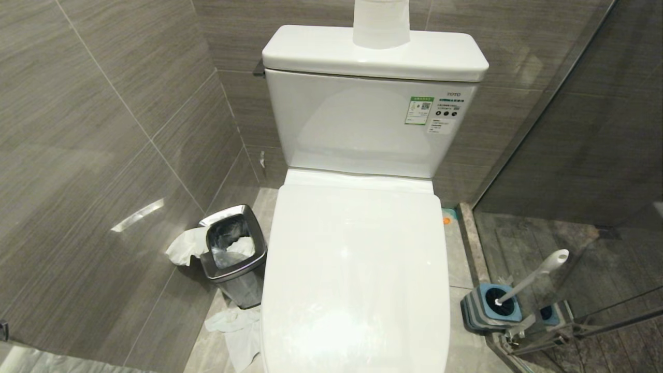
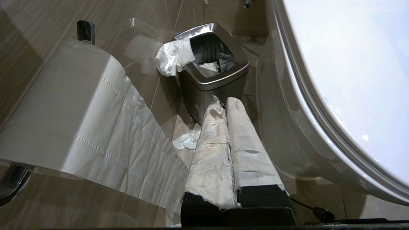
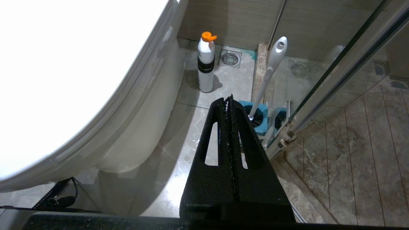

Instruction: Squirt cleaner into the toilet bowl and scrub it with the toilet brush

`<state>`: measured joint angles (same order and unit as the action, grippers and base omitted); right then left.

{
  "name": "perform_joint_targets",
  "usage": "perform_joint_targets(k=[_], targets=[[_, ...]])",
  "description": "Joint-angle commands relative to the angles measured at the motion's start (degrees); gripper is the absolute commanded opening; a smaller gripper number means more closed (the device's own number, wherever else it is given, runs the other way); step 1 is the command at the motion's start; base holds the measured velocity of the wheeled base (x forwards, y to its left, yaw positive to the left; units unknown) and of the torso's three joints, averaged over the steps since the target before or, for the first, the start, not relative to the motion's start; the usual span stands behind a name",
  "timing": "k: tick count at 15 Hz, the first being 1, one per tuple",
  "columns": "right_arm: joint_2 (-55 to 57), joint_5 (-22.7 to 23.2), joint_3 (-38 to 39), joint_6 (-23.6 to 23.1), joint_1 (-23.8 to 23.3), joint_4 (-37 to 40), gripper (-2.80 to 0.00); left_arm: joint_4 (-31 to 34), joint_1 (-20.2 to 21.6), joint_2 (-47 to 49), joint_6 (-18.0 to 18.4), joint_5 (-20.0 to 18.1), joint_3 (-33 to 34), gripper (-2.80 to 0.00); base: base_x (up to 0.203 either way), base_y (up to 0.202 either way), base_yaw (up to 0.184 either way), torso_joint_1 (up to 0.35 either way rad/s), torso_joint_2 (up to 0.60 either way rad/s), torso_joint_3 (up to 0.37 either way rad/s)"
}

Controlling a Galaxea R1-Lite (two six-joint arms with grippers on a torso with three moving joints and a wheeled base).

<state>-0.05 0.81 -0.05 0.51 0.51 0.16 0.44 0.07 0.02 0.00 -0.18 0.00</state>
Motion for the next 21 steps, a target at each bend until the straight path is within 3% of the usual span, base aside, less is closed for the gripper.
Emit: perform_joint_targets(k=[1,21], targets=[[0.0,0.1,0.0,0.0,0.0,0.0,-2.80,0.0,0.0,0.0,0.0,0.1,0.1,-2.80,0.000,0.000,0.000,0.000,0.00,0.000],[0.0,0.1,0.0,0.0,0.0,0.0,-2.80,0.0,-0.1,0.0,0.0,0.0,0.1,-2.80,0.000,0.000,0.000,0.000,0.00,0.000]])
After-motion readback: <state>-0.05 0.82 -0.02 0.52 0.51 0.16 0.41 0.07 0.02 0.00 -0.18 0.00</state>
